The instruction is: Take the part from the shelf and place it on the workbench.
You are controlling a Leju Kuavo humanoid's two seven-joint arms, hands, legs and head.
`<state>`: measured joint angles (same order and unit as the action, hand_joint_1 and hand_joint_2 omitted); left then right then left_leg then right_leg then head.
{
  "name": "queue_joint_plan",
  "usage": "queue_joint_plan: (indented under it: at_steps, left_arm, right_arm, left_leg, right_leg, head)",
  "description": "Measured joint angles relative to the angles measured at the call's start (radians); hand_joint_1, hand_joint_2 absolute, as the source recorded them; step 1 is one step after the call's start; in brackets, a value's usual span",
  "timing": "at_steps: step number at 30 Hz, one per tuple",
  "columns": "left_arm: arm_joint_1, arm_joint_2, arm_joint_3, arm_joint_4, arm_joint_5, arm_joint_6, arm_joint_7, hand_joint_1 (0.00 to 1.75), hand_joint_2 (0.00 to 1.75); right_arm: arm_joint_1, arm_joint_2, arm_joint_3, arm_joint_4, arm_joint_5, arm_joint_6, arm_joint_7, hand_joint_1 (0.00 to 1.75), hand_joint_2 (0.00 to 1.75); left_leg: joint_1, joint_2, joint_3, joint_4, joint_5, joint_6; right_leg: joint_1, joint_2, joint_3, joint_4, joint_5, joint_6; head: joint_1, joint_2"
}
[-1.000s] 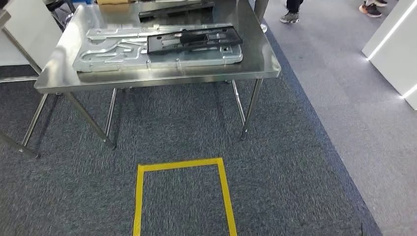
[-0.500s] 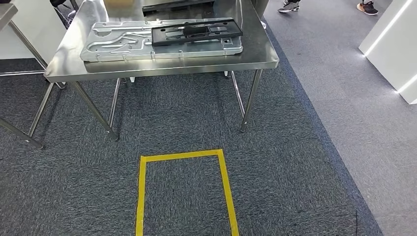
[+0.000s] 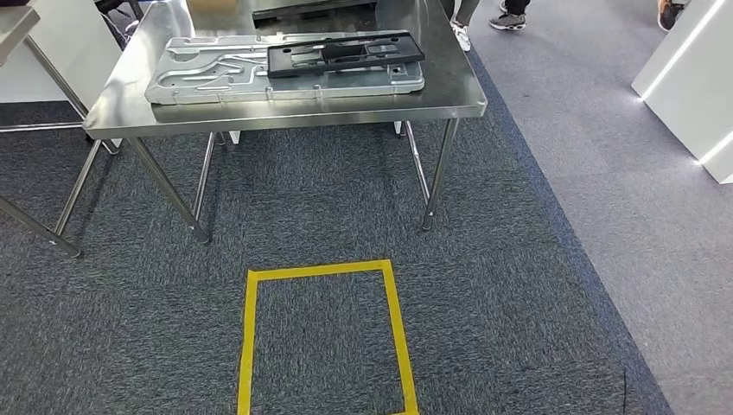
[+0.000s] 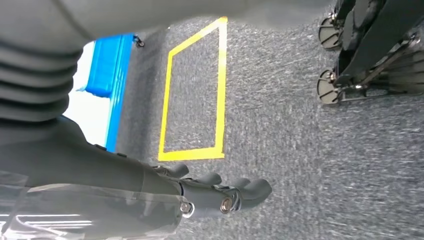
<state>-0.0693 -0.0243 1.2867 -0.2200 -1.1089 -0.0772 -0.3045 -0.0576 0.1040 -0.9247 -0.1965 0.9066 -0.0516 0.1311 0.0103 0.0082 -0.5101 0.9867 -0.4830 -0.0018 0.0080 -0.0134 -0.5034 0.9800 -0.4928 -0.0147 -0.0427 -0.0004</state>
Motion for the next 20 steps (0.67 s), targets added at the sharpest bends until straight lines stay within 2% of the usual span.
queue_joint_plan:
  at_steps: [5,7,9,10,11,14,20]
  left_arm:
    - [0.002,-0.002,0.000,0.000,-0.001,0.000,-0.001,0.00,0.00]
    - [0.002,-0.003,0.000,0.000,0.000,0.000,-0.001,0.00,0.00]
    - [0.001,-0.003,0.000,0.000,0.004,0.003,0.001,0.00,0.87]
    - [0.001,-0.004,0.001,0.000,0.007,0.004,0.004,0.00,1.31]
    - [0.001,-0.004,0.002,0.000,0.012,0.006,0.007,0.00,1.75]
    - [0.002,-0.004,0.010,0.000,0.036,0.006,0.009,0.00,1.75]
    - [0.011,0.001,0.004,0.000,0.136,-0.002,0.036,0.00,1.75]
  right_arm:
    - [0.000,0.000,-0.014,0.000,-0.003,-0.020,0.029,0.00,1.75]
    - [0.000,0.000,-0.016,0.000,-0.002,-0.022,0.028,0.00,0.87]
    - [-0.001,0.000,-0.018,0.000,-0.004,-0.020,0.018,0.00,0.00]
    - [-0.001,0.000,-0.019,0.000,-0.004,-0.018,0.011,0.00,0.00]
    - [-0.001,0.000,-0.021,0.000,-0.005,-0.014,0.005,0.00,0.44]
    - [-0.001,0.000,-0.021,0.000,0.004,-0.009,-0.007,0.00,1.75]
    - [0.006,0.001,0.015,-0.001,0.015,-0.012,-0.030,0.00,1.75]
  left_leg:
    - [-0.007,0.000,-0.011,0.002,0.003,0.012]
    - [-0.009,0.000,-0.011,0.002,0.004,0.015]
    - [-0.010,0.000,-0.012,0.003,0.004,0.018]
    - [-0.011,0.000,-0.012,0.003,0.005,0.019]
    - [-0.011,0.000,-0.013,0.003,0.005,0.019]
    - [-0.011,0.000,-0.014,0.003,0.006,0.021]
    - [-0.011,0.000,-0.014,0.004,0.008,0.021]
  right_leg:
    - [-0.003,0.001,-0.006,0.000,0.006,0.011]
    - [-0.005,0.001,-0.007,-0.001,0.008,0.014]
    - [-0.006,0.001,-0.008,-0.001,0.009,0.017]
    - [-0.007,0.001,-0.008,-0.002,0.010,0.019]
    - [-0.007,0.001,-0.009,-0.002,0.011,0.020]
    - [-0.007,0.001,-0.009,-0.002,0.012,0.022]
    - [-0.007,0.001,-0.009,-0.002,0.013,0.022]
  head:
    - [0.000,0.000]
    - [0.000,0.000]
    - [0.000,0.000]
    - [0.000,0.000]
    - [0.000,0.000]
    - [0.000,0.000]
    - [0.000,0.000]
